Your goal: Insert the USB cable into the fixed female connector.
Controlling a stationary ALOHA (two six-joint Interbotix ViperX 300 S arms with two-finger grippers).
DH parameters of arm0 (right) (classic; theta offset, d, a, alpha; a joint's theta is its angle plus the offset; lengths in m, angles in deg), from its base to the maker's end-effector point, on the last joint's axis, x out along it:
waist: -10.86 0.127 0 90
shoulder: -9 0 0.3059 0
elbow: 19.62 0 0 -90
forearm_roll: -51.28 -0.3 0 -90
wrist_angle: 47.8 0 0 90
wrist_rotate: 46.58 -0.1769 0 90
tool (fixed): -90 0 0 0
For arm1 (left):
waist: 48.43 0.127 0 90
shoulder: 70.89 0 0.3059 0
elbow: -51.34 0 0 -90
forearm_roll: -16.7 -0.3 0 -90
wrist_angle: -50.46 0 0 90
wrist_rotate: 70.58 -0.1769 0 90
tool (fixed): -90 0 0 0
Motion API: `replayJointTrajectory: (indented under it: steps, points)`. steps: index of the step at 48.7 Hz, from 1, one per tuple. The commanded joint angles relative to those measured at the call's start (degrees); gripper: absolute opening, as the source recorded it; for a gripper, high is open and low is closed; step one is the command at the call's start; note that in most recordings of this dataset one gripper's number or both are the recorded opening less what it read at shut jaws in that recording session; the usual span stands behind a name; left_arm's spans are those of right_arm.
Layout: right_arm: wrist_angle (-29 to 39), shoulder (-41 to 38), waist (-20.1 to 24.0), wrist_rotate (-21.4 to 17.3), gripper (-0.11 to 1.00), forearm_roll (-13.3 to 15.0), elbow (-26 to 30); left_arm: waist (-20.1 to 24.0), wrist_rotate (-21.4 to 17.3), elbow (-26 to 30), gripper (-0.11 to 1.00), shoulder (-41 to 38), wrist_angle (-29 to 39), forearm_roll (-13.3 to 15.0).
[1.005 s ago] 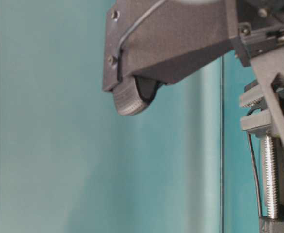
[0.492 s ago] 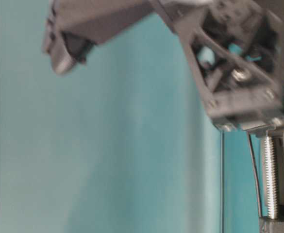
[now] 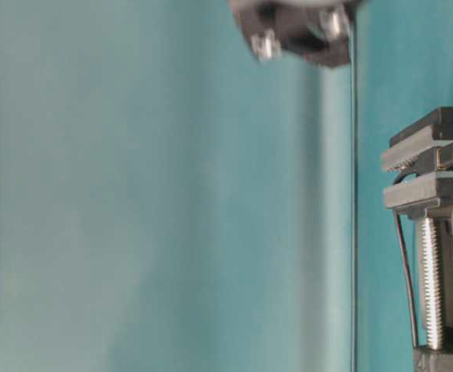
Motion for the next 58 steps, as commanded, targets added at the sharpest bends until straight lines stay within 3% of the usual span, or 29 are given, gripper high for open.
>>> replayJointTrajectory:
  steps: [1, 5, 17, 25, 31, 39, 48, 58]
  points:
    - [2.37, 5.36, 0.44, -0.79, 0.60, 2.20, -3.96, -0.09, 0.53, 0.70, 0.99, -0.35, -0.53, -0.18]
    - [5.54, 8.88, 0.53, -2.37, 0.60, 4.13, -8.61, -0.09, 0.53, 0.70, 0.99, -0.35, -0.53, -0.18]
    - [10.28, 22.85, 0.53, -9.40, 0.60, 13.54, -24.08, 0.00, 0.53, 0.70, 0.99, -0.35, -0.53, -0.18]
    - [13.45, 36.65, 0.53, -9.84, 0.60, 19.16, -33.75, 0.00, 0.53, 0.70, 0.99, -0.35, -0.53, -0.18]
    - [19.07, 50.71, 0.53, -7.38, 0.56, 24.87, -40.96, 0.00, 0.53, 0.70, 0.99, -0.35, -0.53, -0.18]
    - [26.28, 65.74, 0.35, 1.14, 0.45, 30.85, -46.23, 0.00, 0.62, 0.62, 0.99, -0.26, -0.53, -0.18]
    - [28.48, 70.84, 0.18, 11.69, 0.33, 30.85, -47.46, 0.00, 0.62, 0.62, 0.99, -0.26, -0.44, -0.18]
    - [27.77, 70.84, 0.09, 14.06, 0.32, 30.85, -46.49, 0.00, 0.53, 0.70, 0.99, -0.18, -0.44, -0.18]
